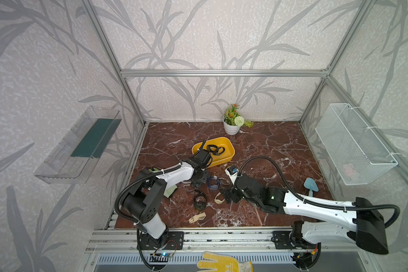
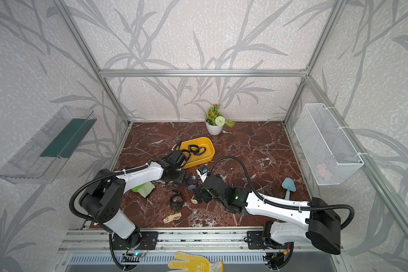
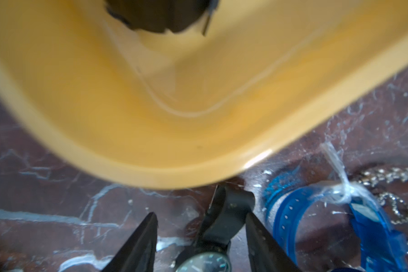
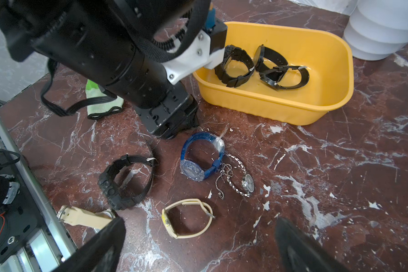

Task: Put the watch into the storage box
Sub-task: Pick up the watch at the center of the board.

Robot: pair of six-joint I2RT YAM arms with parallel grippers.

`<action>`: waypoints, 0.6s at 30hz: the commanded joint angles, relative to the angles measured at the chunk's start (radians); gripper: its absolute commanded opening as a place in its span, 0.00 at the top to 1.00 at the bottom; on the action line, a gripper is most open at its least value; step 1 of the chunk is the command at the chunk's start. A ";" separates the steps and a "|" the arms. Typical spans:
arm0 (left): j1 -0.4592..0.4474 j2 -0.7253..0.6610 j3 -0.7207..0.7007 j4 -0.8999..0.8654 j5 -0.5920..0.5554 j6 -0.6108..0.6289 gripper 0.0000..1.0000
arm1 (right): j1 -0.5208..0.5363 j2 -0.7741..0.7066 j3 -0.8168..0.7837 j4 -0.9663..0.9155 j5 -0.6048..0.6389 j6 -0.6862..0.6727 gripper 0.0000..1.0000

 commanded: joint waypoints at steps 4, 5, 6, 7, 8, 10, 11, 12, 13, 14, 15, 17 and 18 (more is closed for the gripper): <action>0.007 -0.099 -0.045 0.018 0.044 -0.011 0.37 | -0.005 -0.008 -0.002 -0.008 0.009 0.000 0.01; 0.007 -0.108 -0.052 0.020 0.046 -0.012 0.36 | -0.005 -0.006 -0.003 -0.007 0.009 -0.001 0.01; 0.007 -0.115 -0.054 0.021 0.047 -0.012 0.36 | -0.005 -0.006 -0.001 -0.007 0.007 0.000 0.01; 0.007 -0.113 -0.053 0.018 0.045 -0.011 0.36 | -0.005 -0.005 -0.002 -0.006 0.007 0.000 0.01; 0.006 -0.108 -0.050 0.013 0.047 -0.012 0.36 | -0.006 -0.004 0.000 -0.003 0.006 -0.001 0.01; 0.004 -0.091 -0.045 0.016 0.056 -0.010 0.36 | -0.006 0.000 0.004 -0.004 0.004 -0.003 0.01; 0.000 -0.083 -0.044 0.023 0.060 -0.007 0.35 | -0.005 0.001 0.004 -0.005 0.002 -0.003 0.01; -0.002 -0.072 -0.041 0.026 0.060 -0.009 0.35 | -0.005 0.002 0.005 -0.006 0.002 -0.003 0.01; -0.003 -0.063 -0.040 0.030 0.062 -0.007 0.35 | -0.006 0.002 0.006 -0.006 0.002 -0.004 0.01; -0.005 -0.054 -0.034 0.030 0.062 -0.006 0.35 | -0.006 0.002 0.006 -0.008 0.004 -0.002 0.01; -0.004 -0.042 -0.031 0.029 0.059 -0.006 0.35 | -0.006 0.000 0.006 -0.007 0.003 -0.003 0.01; -0.005 -0.024 -0.026 0.028 0.049 -0.003 0.35 | -0.005 -0.001 0.006 -0.008 0.001 -0.002 0.01; -0.004 -0.015 -0.024 0.031 0.043 -0.002 0.35 | -0.006 -0.001 0.006 -0.008 0.000 -0.002 0.01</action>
